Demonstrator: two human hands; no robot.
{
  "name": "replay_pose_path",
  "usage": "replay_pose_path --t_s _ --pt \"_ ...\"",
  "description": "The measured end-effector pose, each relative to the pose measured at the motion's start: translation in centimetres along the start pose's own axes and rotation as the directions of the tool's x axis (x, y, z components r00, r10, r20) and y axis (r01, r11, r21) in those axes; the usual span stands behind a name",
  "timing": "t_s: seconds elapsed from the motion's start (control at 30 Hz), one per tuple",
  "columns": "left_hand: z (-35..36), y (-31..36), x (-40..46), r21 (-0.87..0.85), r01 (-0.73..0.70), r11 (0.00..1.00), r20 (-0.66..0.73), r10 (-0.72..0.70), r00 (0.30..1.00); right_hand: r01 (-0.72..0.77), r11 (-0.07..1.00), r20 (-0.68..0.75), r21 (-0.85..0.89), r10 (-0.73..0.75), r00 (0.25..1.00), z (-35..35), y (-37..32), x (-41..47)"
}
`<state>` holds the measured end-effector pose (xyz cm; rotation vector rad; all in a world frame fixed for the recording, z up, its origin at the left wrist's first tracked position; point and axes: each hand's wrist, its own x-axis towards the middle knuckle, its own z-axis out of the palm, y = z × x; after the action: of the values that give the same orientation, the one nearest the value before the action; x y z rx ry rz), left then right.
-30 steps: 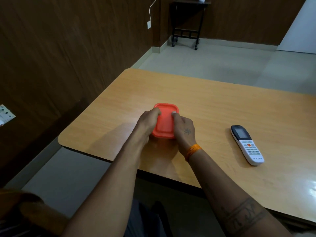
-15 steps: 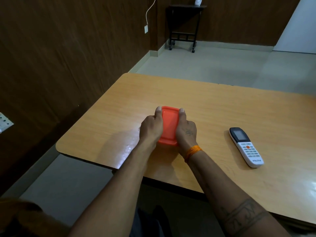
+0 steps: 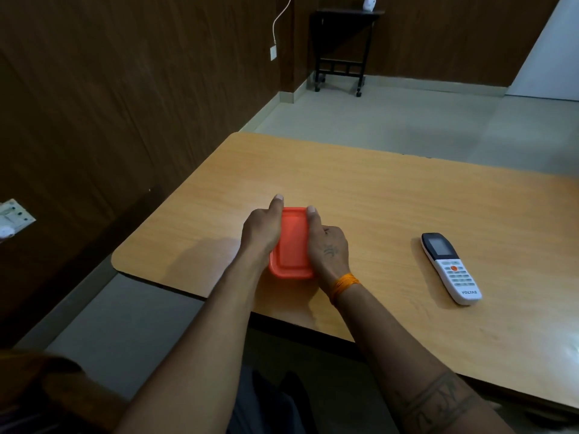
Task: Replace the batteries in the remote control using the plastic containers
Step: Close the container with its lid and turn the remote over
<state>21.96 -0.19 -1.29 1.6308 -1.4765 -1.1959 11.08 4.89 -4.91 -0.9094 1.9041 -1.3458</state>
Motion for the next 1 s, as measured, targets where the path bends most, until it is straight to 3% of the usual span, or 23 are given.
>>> replay_pose_path --t_s 0.13,0.23,0.47,0.7,1.0 --pt "-1.8 -0.5 0.0 -0.061 0.065 0.996 0.058 -0.062 0.996 0.004 0.999 0.015 -0.043 -0.003 1.0 0.7 -1.1 -0.4" --pt "-4.1 -1.0 0.2 -0.014 0.089 0.996 0.134 -0.087 0.987 -0.009 0.999 -0.002 -0.036 0.009 1.0 1.3 -1.7 -0.5" --pt "-12.3 -4.9 0.2 -0.041 0.034 0.999 0.173 -0.027 0.985 0.035 0.998 0.126 -0.06 -0.027 0.992 6.4 -2.2 -2.0" --pt "-20.2 -7.9 2.5 -0.052 0.037 0.998 -0.066 -0.041 0.997 -0.13 0.979 0.245 0.158 0.088 0.966 13.7 -3.1 -3.4" --pt "-25.8 -9.9 5.5 -0.028 0.108 0.994 -0.215 -0.111 0.97 -0.222 0.944 0.384 0.244 0.116 0.916 21.0 -4.9 -4.4"
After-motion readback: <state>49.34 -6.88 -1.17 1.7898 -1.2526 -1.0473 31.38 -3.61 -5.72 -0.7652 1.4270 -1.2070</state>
